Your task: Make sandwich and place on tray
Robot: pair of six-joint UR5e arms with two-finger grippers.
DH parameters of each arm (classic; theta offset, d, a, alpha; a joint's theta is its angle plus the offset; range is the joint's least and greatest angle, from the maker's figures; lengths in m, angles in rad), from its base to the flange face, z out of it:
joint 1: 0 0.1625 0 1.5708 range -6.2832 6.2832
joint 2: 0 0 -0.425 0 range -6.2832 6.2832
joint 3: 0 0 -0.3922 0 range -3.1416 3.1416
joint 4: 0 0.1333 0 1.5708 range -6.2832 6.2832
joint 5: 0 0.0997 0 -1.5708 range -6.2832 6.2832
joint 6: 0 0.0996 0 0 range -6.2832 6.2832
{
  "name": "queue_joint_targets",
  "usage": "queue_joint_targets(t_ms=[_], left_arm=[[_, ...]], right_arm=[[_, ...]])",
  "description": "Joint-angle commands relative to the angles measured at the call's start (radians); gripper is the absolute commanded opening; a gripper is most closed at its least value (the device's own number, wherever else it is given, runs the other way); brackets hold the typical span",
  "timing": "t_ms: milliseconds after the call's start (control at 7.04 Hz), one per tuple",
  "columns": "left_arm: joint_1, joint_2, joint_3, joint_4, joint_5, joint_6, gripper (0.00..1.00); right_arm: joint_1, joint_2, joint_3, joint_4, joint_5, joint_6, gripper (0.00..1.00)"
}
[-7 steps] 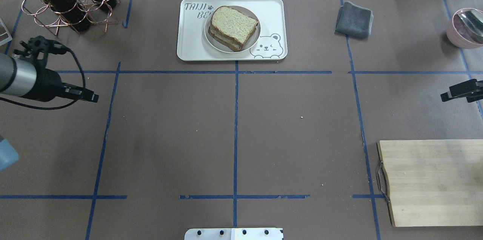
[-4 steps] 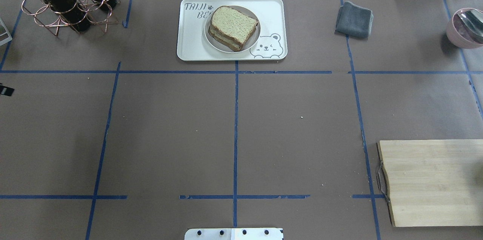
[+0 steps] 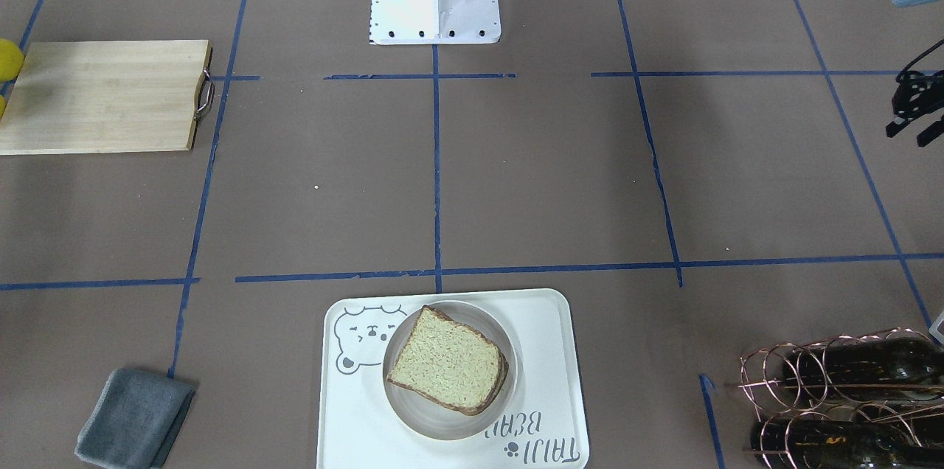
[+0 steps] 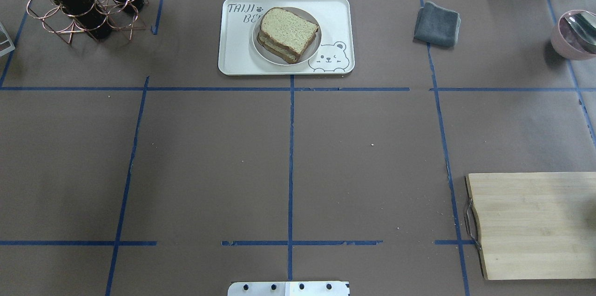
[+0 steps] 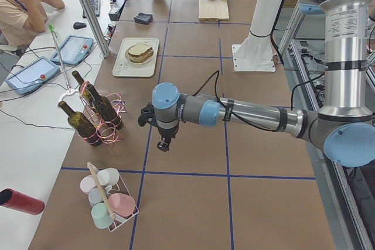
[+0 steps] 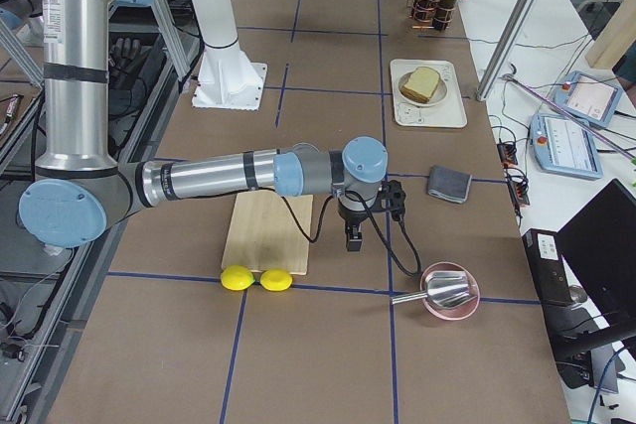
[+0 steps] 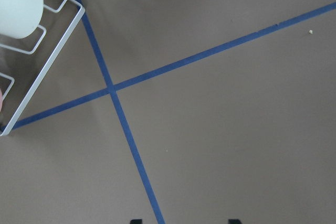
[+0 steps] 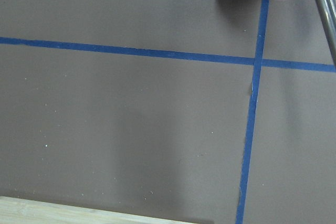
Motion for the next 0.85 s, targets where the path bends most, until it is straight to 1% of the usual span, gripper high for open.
queue_joint_targets(t_ms=[0,142,284,426,710], left_arm=[[-0.014,0.074,-0.014,0.015,-0.040,0.022,1.00],[-0.014,0.079,-0.030,0.018,-0.040,0.022,1.00],[-0.048,0.082,-0.044,0.019,-0.038,0.025,1.00],[-0.106,0.067,-0.035,0.025,-0.035,0.063,1.00],[-0.158,0.082,-0.046,0.066,-0.037,0.086,1.00]], right_arm=[[-0.001,-0.017,0.041,-0.042,-0.035,-0.009,1.00],[-0.005,-0.054,0.072,-0.042,-0.037,-0.009,1.00],[-0.007,-0.050,0.074,-0.042,-0.037,-0.009,1.00],[-0.007,-0.052,0.074,-0.042,-0.035,-0.008,1.00],[-0.007,-0.056,0.085,-0.042,-0.027,-0.008,1.00]])
